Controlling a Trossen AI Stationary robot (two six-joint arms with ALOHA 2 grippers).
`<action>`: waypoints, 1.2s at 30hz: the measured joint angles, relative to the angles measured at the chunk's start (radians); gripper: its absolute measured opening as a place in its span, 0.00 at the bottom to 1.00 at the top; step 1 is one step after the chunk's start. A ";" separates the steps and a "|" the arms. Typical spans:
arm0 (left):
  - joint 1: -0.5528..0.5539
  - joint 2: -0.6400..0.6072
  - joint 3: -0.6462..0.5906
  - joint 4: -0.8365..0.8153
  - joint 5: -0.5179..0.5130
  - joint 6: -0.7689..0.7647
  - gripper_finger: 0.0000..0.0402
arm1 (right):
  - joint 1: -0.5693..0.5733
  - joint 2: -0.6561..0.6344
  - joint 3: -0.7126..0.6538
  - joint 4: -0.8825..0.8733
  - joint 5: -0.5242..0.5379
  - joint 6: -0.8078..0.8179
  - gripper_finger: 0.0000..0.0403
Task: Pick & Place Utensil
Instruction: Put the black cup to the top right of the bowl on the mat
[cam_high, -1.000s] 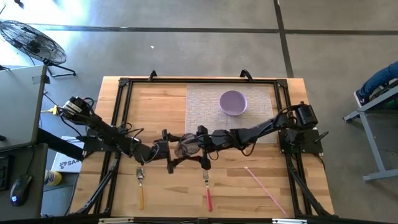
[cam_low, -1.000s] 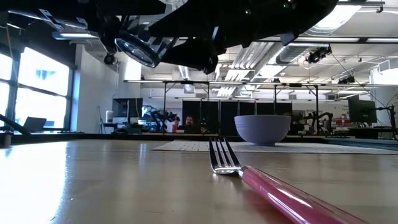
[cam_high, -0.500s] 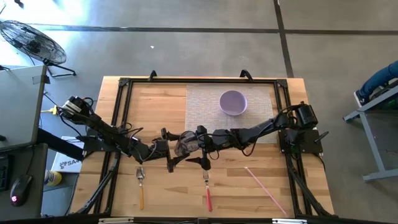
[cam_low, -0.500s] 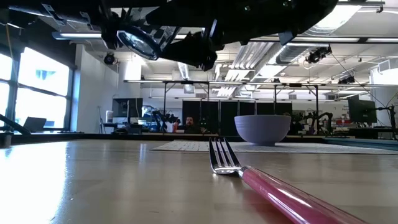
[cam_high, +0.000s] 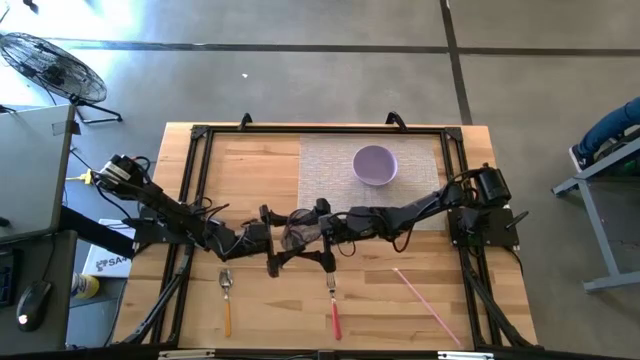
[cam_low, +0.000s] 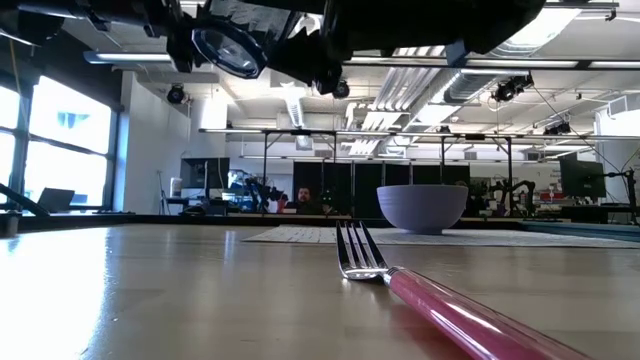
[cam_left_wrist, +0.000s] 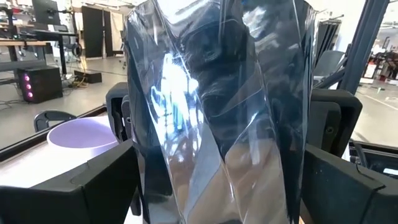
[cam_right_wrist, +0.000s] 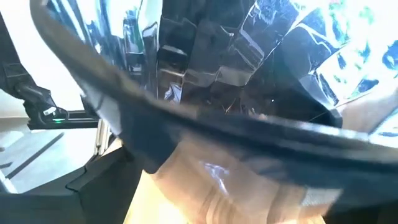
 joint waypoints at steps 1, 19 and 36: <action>0.000 0.000 0.000 0.000 0.000 0.000 0.91 | 0.000 0.000 0.000 -0.005 0.000 0.001 0.98; -0.001 0.002 -0.002 0.036 0.016 0.018 0.91 | -0.002 0.000 0.000 -0.012 0.025 0.037 0.83; -0.028 -0.170 -0.001 -0.262 -0.010 -0.019 0.99 | 0.015 -0.105 0.001 -0.219 0.220 0.043 0.83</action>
